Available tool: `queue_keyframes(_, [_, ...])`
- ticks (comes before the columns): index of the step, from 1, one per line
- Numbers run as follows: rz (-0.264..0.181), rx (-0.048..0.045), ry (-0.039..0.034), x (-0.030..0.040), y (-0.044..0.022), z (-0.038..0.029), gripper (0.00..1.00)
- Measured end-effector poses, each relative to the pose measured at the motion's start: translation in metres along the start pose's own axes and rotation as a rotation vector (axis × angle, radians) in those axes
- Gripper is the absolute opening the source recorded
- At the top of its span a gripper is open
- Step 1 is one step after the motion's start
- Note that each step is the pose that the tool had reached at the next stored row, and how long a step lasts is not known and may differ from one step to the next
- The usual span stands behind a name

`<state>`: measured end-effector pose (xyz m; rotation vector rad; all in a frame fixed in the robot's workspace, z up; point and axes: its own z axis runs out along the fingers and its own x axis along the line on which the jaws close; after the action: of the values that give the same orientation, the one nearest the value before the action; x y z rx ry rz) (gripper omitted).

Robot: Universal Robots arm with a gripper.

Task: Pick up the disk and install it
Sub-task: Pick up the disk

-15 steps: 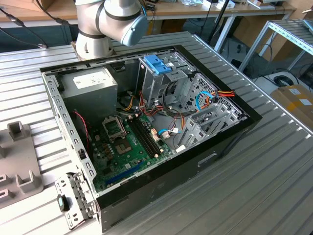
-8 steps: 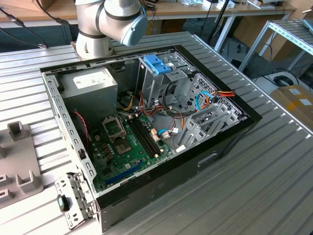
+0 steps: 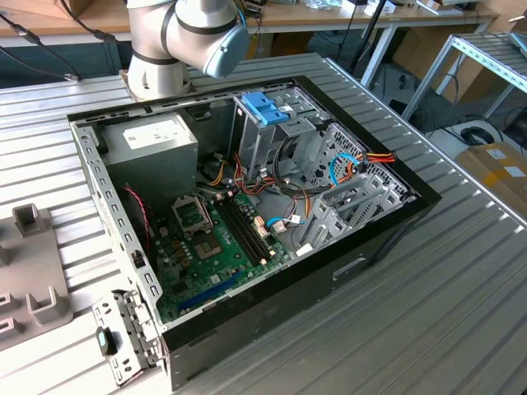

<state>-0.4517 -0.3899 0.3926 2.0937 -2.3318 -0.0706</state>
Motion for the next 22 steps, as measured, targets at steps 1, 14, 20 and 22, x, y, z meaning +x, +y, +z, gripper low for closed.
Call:
queue_keyframes(1, [0.000, 0.0000, 0.0000, 0.0000, 0.0000, 0.0000, 0.48])
queue_keyframes(14, [0.000, -0.0001, -0.0014, -0.0005, 0.0000, 0.0010, 0.62])
queue_keyframes(20, [0.000, -0.0001, -0.0016, -0.0018, 0.0000, 0.0025, 0.62])
queue_keyframes(22, [0.000, -0.0001, -0.0016, -0.0021, 0.0001, 0.0029, 0.62])
